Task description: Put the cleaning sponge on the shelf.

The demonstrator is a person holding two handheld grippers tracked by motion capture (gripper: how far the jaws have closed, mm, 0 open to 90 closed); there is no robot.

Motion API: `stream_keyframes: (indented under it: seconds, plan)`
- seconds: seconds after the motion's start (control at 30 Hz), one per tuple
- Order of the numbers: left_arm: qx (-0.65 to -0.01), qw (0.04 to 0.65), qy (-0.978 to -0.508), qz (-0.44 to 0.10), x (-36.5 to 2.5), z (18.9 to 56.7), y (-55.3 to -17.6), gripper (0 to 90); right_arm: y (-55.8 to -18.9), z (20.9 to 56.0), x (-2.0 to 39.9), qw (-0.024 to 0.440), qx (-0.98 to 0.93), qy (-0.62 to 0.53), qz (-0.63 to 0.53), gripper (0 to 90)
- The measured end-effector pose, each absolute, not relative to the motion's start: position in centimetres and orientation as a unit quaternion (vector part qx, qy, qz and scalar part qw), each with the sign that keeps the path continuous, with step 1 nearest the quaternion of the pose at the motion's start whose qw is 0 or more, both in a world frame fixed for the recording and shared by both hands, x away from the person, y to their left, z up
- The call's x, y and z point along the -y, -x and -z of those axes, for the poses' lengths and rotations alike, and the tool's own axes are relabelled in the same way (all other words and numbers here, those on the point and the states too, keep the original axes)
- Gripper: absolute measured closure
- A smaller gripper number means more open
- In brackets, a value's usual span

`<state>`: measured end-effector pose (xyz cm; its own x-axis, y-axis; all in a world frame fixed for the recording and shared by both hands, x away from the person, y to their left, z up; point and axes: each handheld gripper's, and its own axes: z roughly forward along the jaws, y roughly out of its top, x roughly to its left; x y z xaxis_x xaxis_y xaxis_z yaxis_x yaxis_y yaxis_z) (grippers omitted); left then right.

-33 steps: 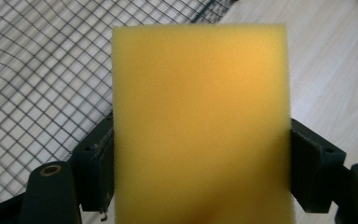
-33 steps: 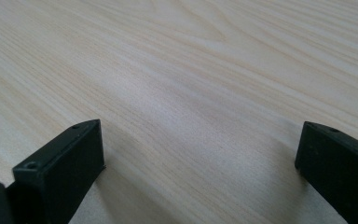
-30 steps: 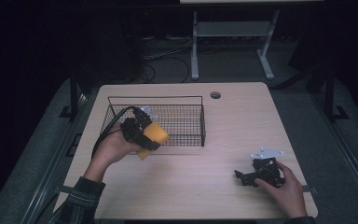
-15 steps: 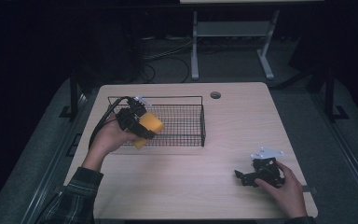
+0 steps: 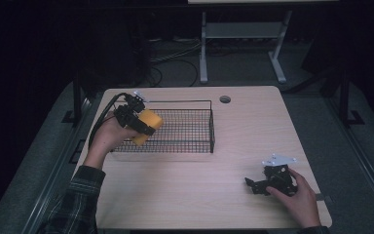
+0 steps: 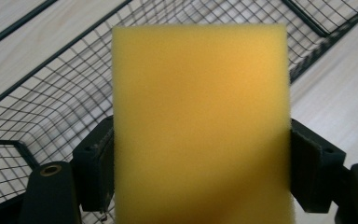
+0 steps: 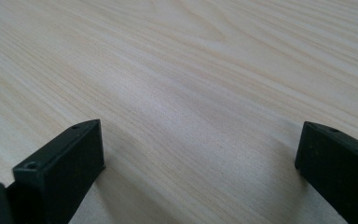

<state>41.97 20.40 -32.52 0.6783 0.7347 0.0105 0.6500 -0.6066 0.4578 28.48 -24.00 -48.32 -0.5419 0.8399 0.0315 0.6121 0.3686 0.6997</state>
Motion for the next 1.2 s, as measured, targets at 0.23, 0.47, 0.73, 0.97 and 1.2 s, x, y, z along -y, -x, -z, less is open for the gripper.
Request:
stream_keyframes:
  seconds: [0.23, 0.47, 0.73, 0.97, 1.2]
  plan:
    - [-0.412, 0.211, -0.881, -0.101, -21.6, 33.1, -43.2, 22.9, -28.5, 48.3, 24.0, 0.168, -0.81, -0.449, -0.339, 0.4]
    - [-0.435, 0.209, -0.87, -0.106, -22.9, 33.7, -44.3, 22.9, -28.5, 48.3, 24.0, 0.168, -0.81, -0.448, -0.339, 0.3]
    - [-0.455, 0.202, -0.86, -0.112, -24.0, 34.4, -45.4, 22.9, -28.5, 48.3, 24.0, 0.168, -0.81, -0.447, -0.339, 0.3]
    - [-0.47, 0.199, -0.852, -0.117, -24.8, 35.4, -46.5, 22.9, -28.5, 48.3, 24.0, 0.168, -0.81, -0.448, -0.339, 0.3]
    - [-0.476, 0.197, -0.849, -0.115, -25.4, 36.7, -47.3, 22.9, -28.5, 48.3, 24.0, 0.168, -0.81, -0.448, -0.339, 0.3]
